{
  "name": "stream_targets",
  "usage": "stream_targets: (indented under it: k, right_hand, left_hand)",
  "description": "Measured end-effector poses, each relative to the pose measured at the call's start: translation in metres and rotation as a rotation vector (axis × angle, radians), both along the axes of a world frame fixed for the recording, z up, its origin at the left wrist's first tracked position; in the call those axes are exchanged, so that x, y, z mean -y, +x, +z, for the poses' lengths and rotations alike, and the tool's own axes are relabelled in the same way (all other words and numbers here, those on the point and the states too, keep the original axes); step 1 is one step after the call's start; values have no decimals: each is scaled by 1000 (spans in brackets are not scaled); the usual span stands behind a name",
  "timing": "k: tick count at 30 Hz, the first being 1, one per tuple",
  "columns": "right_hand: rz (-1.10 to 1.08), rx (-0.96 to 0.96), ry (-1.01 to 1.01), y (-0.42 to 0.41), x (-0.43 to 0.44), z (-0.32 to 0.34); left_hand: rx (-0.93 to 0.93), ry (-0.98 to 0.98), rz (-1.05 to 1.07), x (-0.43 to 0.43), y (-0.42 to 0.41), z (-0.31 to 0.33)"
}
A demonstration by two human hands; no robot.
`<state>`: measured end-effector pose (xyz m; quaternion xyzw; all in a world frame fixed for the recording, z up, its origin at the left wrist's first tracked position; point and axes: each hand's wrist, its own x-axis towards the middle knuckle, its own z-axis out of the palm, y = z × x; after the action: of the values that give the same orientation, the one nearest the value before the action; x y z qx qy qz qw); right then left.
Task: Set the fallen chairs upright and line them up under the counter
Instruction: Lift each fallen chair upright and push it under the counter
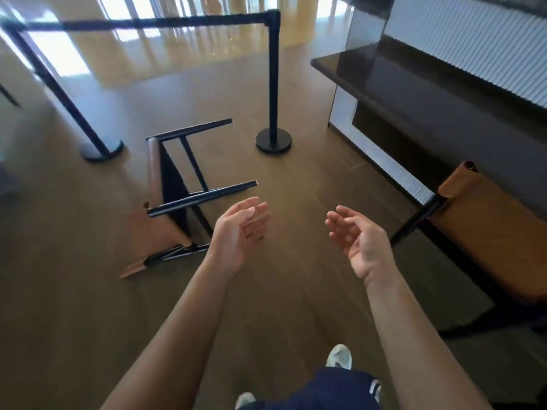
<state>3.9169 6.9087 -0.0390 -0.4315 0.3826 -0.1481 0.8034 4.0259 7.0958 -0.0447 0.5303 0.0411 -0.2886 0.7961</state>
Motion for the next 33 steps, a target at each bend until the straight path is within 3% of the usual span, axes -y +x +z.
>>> stream_targets:
  k: [6,15,23,33]
  right_hand:
    - [235,8,0,40,-126,-9]
    - [580,30,-24,120,-256,-21]
    - [805,19,-2,218,-341,-37]
    - [928,-38,-29,346,-422,-33]
  left_hand:
    - [33,28,219,-147,6,-1]
    - [5,-14,576,-289,16,2]
    - [-25,-9,789,-373,67,-1]
    - [-71,-24,945,-451,152,-14]
